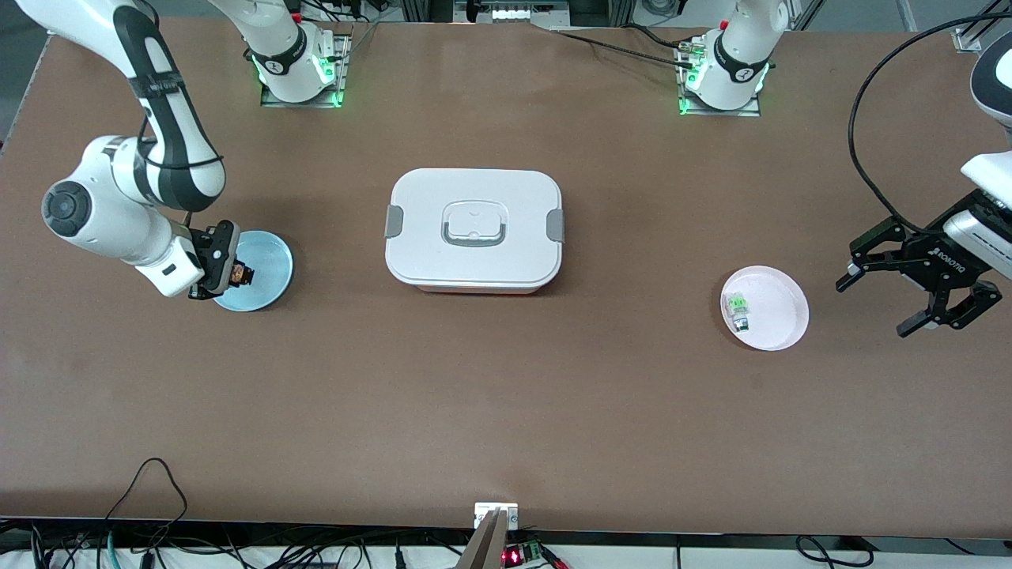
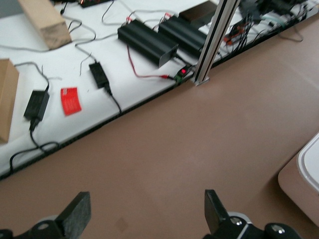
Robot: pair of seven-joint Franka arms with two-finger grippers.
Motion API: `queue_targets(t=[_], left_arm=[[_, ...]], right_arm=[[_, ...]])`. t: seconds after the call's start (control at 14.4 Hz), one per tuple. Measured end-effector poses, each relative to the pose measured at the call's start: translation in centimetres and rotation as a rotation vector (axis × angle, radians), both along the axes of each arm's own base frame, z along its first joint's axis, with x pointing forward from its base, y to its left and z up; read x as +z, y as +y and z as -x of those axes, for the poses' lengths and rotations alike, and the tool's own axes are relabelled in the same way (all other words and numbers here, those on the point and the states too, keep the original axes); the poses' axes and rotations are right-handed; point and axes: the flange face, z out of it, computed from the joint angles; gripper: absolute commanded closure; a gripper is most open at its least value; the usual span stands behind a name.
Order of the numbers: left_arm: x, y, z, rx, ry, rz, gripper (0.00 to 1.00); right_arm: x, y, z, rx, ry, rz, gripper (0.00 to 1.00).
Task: Transfer orange switch to right arm and place
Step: 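Carry the switch with the right gripper over the light-blue plate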
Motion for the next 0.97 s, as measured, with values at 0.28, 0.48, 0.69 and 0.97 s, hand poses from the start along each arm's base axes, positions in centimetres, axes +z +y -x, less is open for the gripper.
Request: queue_targets(t=[0.28,0.48,0.69,0.97], left_arm=[[2.6,-1.3,1.0,0.084,0.114,-0.082,0.00],[3.3,-2.1,1.6,0.162,0.222,-0.142,0.00],[5.0,-2.8,2.7,0.263,0.348,-0.194,0.00],[7.1,-4.3,4.4,0.403,0.492,-0.228,0.00]], right_arm=[[-4.5,-0.6,0.5,0.026,0.016,0.008,0.67],[-6.0,-0.7,0.7,0.026,0.010,0.014,0.00],[-6.0,-0.7,0.5,0.011,0.008,0.014,0.00],[-1.2,0.4,-1.6,-0.156,0.113,0.009,0.00]])
